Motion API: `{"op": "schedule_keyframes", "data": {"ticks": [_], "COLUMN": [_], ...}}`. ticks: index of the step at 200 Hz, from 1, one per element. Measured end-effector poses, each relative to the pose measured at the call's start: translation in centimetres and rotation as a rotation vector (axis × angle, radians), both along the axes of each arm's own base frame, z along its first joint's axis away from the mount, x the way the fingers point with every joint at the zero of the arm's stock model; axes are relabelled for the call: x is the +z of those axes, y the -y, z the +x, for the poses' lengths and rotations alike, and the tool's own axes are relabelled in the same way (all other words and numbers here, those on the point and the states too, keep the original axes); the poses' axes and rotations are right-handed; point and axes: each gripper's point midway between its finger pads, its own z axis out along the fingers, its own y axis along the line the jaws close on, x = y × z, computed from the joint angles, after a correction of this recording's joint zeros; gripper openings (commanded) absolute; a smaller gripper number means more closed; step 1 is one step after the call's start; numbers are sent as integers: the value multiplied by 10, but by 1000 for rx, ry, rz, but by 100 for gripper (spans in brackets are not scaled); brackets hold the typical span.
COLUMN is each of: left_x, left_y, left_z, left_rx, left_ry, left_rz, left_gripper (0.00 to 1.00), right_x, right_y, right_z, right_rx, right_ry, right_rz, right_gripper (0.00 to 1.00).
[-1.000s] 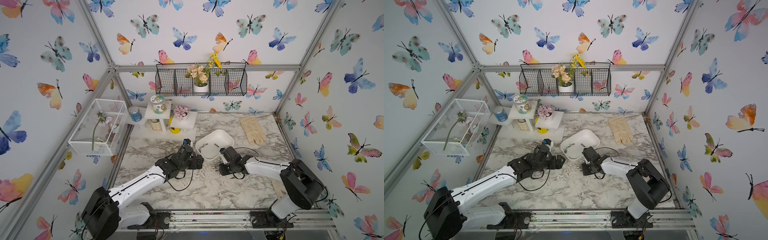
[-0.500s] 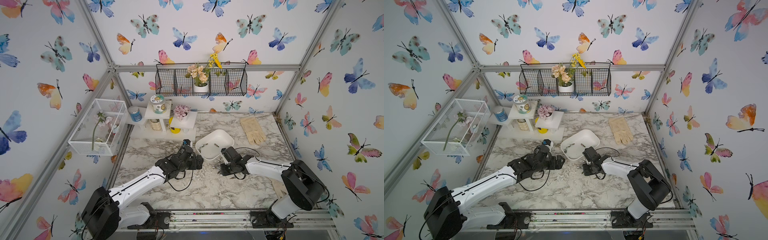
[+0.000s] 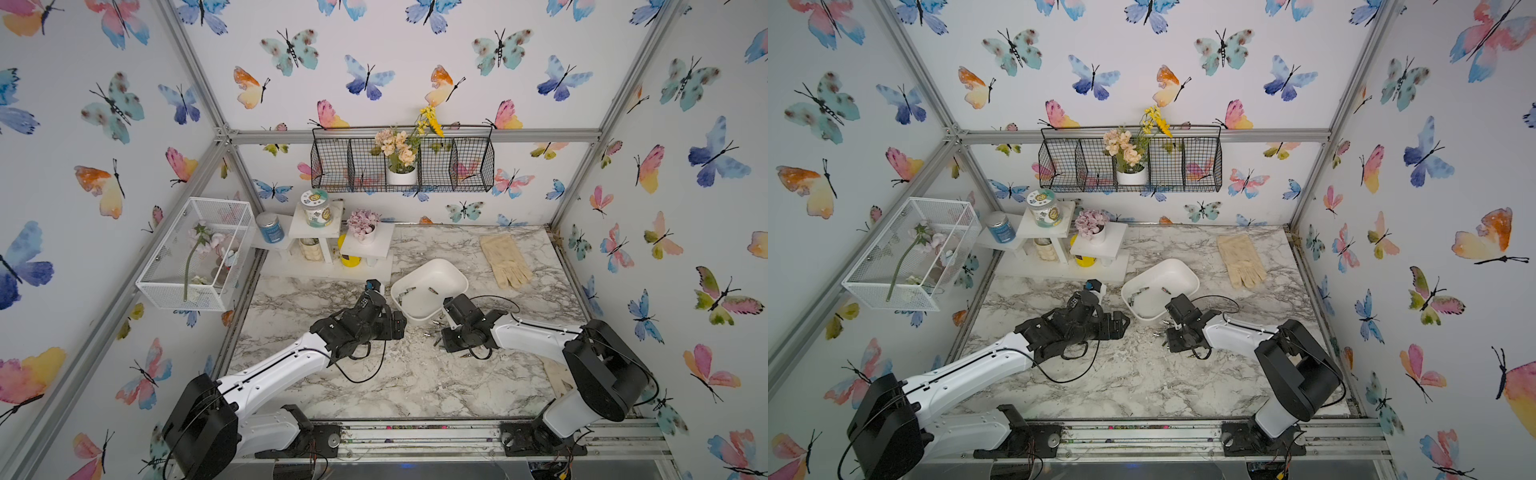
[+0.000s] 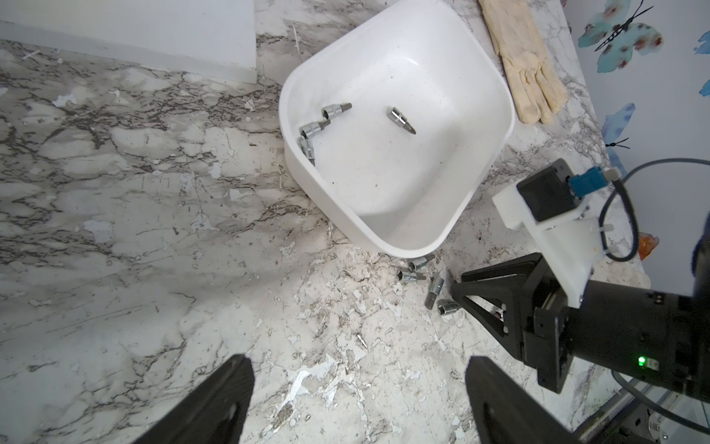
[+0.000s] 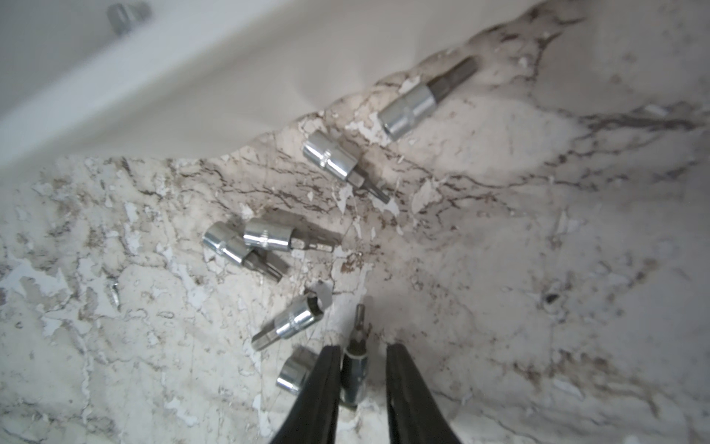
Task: Put the bit on the desktop into the storage box
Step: Pick up the screwdriver bit from the center of the board.
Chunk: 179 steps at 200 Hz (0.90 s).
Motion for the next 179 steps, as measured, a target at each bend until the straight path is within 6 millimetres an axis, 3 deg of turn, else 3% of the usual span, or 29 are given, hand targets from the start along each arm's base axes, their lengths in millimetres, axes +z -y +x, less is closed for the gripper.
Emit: {"op": "schedule_keyframes", "data": {"ticks": [57, 107, 179], "left_x": [-1, 0, 0], "left_y": [-2, -3, 1], "left_z": [-2, -4, -9], "left_rx": [3, 4, -13], "left_ry": [1, 2, 1], "left_rz": [-4, -10, -10], "left_gripper": [93, 100, 99], "right_x": [0, -2, -2], "right_y": [1, 2, 4], "right_z": [0, 0, 1], "right_rx": [-1, -3, -8], "right_ry": [1, 0, 7], "right_rz": [-4, -9, -26], "right_gripper": [24, 21, 17]}}
